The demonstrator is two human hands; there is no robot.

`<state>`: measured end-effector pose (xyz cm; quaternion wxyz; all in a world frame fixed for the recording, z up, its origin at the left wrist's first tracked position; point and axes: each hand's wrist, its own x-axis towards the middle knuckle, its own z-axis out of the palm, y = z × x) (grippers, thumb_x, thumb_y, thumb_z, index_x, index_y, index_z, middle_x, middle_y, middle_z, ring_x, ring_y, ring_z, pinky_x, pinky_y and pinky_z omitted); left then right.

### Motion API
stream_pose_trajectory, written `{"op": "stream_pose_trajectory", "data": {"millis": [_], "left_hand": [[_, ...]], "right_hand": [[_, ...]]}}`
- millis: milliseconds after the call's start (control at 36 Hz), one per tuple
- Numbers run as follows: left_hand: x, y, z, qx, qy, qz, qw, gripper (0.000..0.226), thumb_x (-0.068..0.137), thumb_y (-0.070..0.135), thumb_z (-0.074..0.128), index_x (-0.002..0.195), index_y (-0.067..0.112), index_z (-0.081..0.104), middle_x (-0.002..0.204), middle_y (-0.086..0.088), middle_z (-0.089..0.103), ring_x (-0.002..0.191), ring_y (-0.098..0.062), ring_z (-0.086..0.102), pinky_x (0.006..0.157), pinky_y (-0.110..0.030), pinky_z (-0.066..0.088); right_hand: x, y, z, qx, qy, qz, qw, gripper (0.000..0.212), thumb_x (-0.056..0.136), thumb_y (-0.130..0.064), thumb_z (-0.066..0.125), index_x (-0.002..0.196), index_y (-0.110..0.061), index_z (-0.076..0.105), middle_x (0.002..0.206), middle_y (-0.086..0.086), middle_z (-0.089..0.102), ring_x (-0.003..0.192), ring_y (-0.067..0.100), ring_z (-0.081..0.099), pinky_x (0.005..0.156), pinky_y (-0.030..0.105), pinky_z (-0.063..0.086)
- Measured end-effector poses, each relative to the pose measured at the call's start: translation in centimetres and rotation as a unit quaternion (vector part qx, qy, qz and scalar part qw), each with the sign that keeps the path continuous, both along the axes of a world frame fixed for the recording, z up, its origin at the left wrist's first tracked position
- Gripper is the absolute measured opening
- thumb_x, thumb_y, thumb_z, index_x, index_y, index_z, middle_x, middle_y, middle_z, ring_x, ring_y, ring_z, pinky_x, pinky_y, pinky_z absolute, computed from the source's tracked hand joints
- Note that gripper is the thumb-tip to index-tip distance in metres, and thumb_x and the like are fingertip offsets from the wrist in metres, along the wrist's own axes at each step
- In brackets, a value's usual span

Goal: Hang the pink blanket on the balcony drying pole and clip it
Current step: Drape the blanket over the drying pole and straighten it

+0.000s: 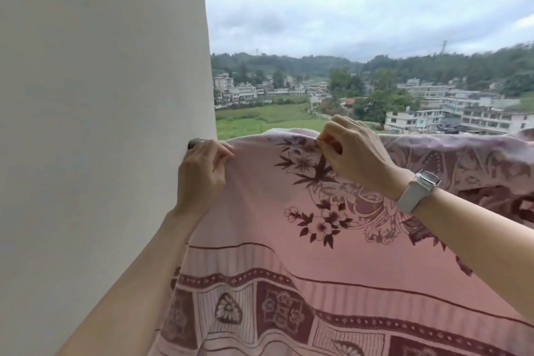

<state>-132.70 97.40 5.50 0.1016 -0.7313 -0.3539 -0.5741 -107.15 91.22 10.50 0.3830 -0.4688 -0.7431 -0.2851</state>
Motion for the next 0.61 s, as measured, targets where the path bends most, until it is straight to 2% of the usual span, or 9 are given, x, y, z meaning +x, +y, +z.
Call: {"op": "stream_pose_trajectory", "data": {"millis": [56,139,222,278,333,389,472,556,611], "left_hand": [[0.1,-1.3,-0.4,0.01,0.011,-0.018,1.0,0.008,0.085,0.003,0.058,0.086,0.01,0.057,0.098,0.0,0.066,0.097,-0.025,0.06,0.09,-0.022,0.039],[-0.2,-2.0,-0.4,-0.009,0.004,-0.035,0.999,0.009,0.089,0.014,0.055,0.097,0.011,0.051,0.115,-0.004,0.058,0.109,-0.024,0.055,0.093,-0.035,0.043],[-0.8,-1.5,0.3,-0.06,0.043,-0.035,0.997,0.039,0.088,0.028,0.055,0.123,0.017,0.043,0.134,-0.004,0.046,0.122,-0.023,0.045,0.101,-0.042,0.039],[-0.7,-1.1,1.0,-0.12,0.073,-0.039,0.989,0.05,0.091,0.031,0.053,0.137,0.022,0.036,0.141,-0.002,0.04,0.128,-0.022,0.038,0.106,-0.043,0.034],[-0.4,0.0,1.8,-0.203,0.063,-0.05,0.976,0.049,0.094,0.031,0.048,0.14,0.021,0.035,0.145,-0.003,0.037,0.133,-0.02,0.033,0.111,-0.038,0.027],[-0.4,1.3,2.5,-0.277,0.028,-0.054,0.959,0.044,0.094,0.033,0.049,0.135,0.017,0.044,0.139,-0.007,0.045,0.13,-0.02,0.039,0.11,-0.034,0.03],[-0.6,2.1,2.7,-0.308,-0.039,-0.073,0.948,0.028,0.087,0.03,0.061,0.111,0.017,0.063,0.113,-0.005,0.063,0.105,-0.016,0.056,0.091,-0.025,0.041],[-0.4,2.3,2.2,-0.279,-0.103,-0.107,0.949,0.023,0.082,0.027,0.068,0.102,0.015,0.069,0.101,-0.005,0.068,0.096,-0.019,0.061,0.088,-0.027,0.045],[-0.1,2.4,2.0,-0.266,-0.148,-0.127,0.944,0.017,0.085,0.02,0.065,0.1,0.014,0.071,0.101,-0.007,0.069,0.102,-0.021,0.061,0.095,-0.032,0.045]], "right_hand": [[-0.1,-0.8,-0.5,0.029,-0.034,0.023,0.999,0.012,0.085,-0.01,0.054,0.075,-0.006,0.055,0.075,0.004,0.056,0.067,0.017,0.047,0.067,0.032,0.044],[-0.6,-2.0,-2.1,0.023,-0.128,0.073,0.989,0.017,0.09,-0.014,0.046,0.075,-0.007,0.054,0.074,0.003,0.057,0.066,0.018,0.05,0.068,0.027,0.043],[-1.3,-3.0,-4.5,-0.016,-0.226,0.121,0.966,0.015,0.09,-0.016,0.047,0.078,-0.01,0.054,0.074,0.0,0.058,0.066,0.016,0.052,0.066,0.027,0.045],[-2.0,-3.3,-6.5,-0.035,-0.315,0.137,0.939,0.011,0.088,-0.015,0.053,0.078,-0.013,0.053,0.072,-0.004,0.056,0.065,0.015,0.052,0.062,0.027,0.045],[-2.5,-3.4,-7.9,-0.037,-0.361,0.152,0.92,0.011,0.089,-0.015,0.055,0.077,-0.014,0.054,0.071,-0.005,0.055,0.066,0.015,0.049,0.06,0.027,0.043],[-2.6,-3.4,-7.7,0.001,-0.323,0.16,0.933,0.014,0.091,-0.016,0.052,0.08,-0.013,0.059,0.074,-0.003,0.058,0.068,0.017,0.051,0.061,0.03,0.044],[-2.7,-2.7,-5.1,0.059,-0.158,0.089,0.982,0.018,0.09,-0.024,0.052,0.097,-0.01,0.059,0.091,0.003,0.062,0.08,0.019,0.056,0.068,0.031,0.049],[-3.0,-1.5,-1.6,-0.015,-0.005,-0.061,0.998,0.048,0.09,-0.045,0.044,0.116,-0.006,0.054,0.108,0.009,0.056,0.098,0.024,0.052,0.079,0.038,0.046],[-3.5,-0.4,-0.2,-0.094,0.004,-0.13,0.987,0.051,0.091,-0.051,0.041,0.106,-0.006,0.058,0.105,0.011,0.057,0.1,0.026,0.05,0.085,0.042,0.041]]}}
